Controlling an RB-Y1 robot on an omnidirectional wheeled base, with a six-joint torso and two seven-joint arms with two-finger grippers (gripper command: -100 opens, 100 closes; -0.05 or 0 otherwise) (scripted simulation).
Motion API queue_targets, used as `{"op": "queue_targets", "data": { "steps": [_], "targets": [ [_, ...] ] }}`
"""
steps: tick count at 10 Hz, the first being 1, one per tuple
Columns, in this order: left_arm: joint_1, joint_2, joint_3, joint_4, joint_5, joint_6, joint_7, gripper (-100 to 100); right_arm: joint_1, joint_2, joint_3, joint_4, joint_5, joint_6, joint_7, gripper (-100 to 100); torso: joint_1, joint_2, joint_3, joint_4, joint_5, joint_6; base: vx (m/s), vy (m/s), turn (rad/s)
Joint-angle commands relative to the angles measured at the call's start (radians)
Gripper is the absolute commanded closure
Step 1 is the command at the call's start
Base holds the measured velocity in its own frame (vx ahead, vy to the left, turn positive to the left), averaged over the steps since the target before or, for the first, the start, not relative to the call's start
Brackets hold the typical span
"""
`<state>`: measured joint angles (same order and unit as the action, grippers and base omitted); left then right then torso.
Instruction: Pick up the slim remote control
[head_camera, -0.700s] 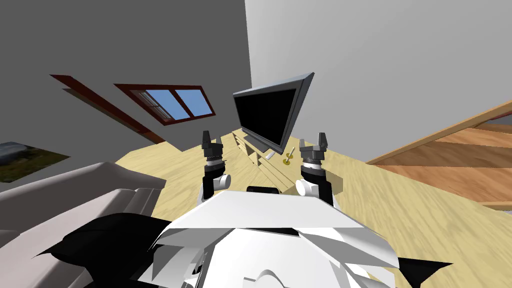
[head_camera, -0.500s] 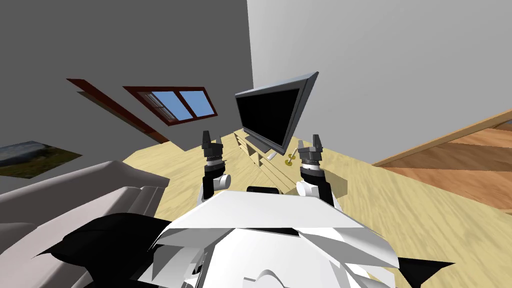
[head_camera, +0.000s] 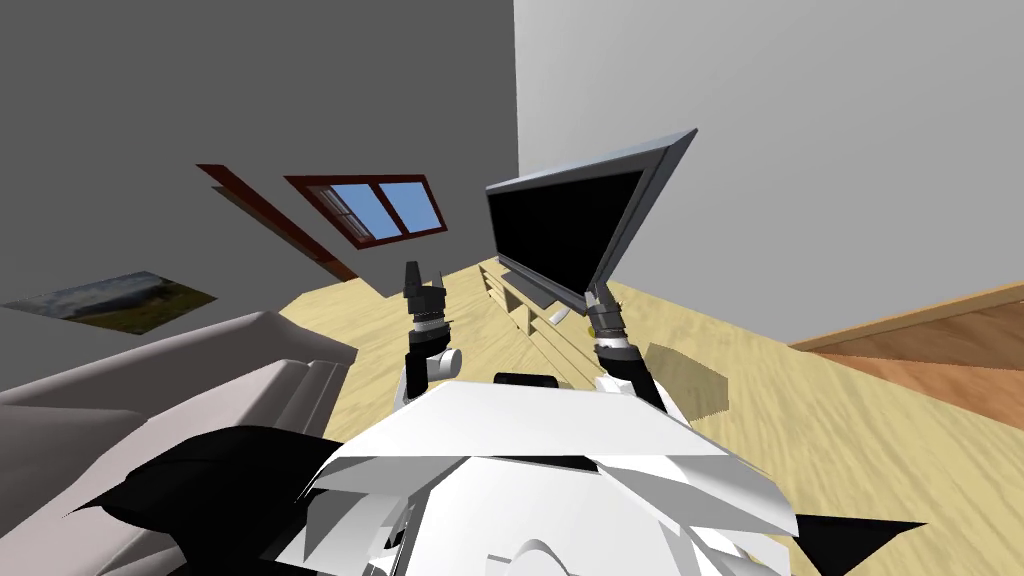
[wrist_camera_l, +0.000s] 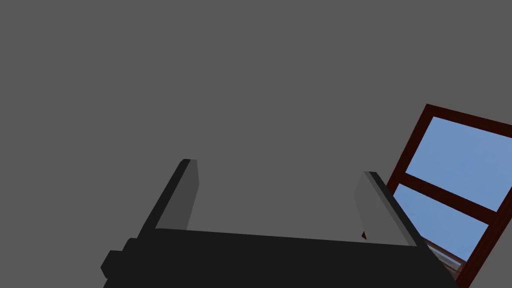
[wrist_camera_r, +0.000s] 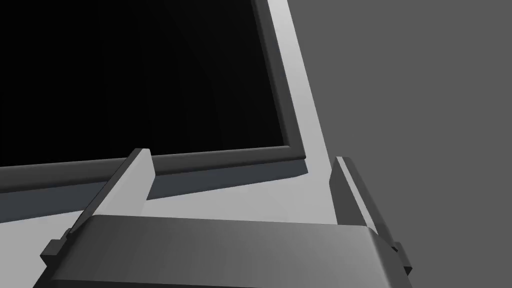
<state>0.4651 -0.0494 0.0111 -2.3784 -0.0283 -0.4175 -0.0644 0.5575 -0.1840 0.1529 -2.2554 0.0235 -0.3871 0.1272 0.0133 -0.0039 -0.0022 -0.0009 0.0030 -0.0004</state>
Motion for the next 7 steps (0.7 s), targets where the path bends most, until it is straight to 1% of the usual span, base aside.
{"op": "queue_targets", "data": {
  "steps": [1, 2, 3, 4, 5, 6, 7],
  "targets": [
    [0.0, 0.0, 0.0, 0.0, 0.0, 0.0, 0.0, 0, 0.035, -0.043, 0.031, 0.007, 0.049, 0.022, 0.05, -100, 0.0, 0.0, 0.0, 0.0, 0.0, 0.0, 0.083, 0.215, 0.161],
    [0.0, 0.0, 0.0, 0.0, 0.0, 0.0, 0.0, 0, 0.058, -0.072, 0.051, 0.012, 0.082, 0.037, 0.081, -100, 0.001, -0.001, 0.0, 0.0, 0.0, 0.0, 0.076, 0.217, 0.148],
    [0.0, 0.0, 0.0, 0.0, 0.0, 0.0, 0.0, 0, 0.058, -0.072, 0.051, 0.012, 0.083, 0.037, 0.083, -100, 0.002, 0.0, 0.0, 0.0, 0.0, 0.0, 0.043, 0.138, 0.049],
    [0.0, 0.0, 0.0, 0.0, 0.0, 0.0, 0.0, 0, 0.083, -0.102, 0.071, 0.019, 0.119, 0.052, 0.117, -100, -0.003, 0.001, 0.001, 0.0, 0.0, 0.0, 0.038, 0.122, 0.146],
    [0.0, 0.0, 0.0, 0.0, 0.0, 0.0, 0.0, 0, 0.108, -0.132, 0.092, 0.027, 0.155, 0.068, 0.152, -100, -0.004, 0.002, 0.001, 0.0, -0.001, 0.0, 0.076, 0.166, 0.215],
    [0.0, 0.0, 0.0, 0.0, 0.0, 0.0, 0.0, 0, 0.134, -0.159, 0.114, 0.038, 0.186, 0.083, 0.182, -100, -0.002, 0.001, 0.0, 0.0, 0.0, 0.0, 0.133, 0.221, 0.192],
    [0.0, 0.0, 0.0, 0.0, 0.0, 0.0, 0.0, 0, 0.134, -0.167, 0.114, 0.038, 0.196, 0.083, 0.191, -100, 0.001, -0.002, -0.001, 0.0, 0.0, 0.0, 0.104, 0.139, 0.035]
  ]
}}
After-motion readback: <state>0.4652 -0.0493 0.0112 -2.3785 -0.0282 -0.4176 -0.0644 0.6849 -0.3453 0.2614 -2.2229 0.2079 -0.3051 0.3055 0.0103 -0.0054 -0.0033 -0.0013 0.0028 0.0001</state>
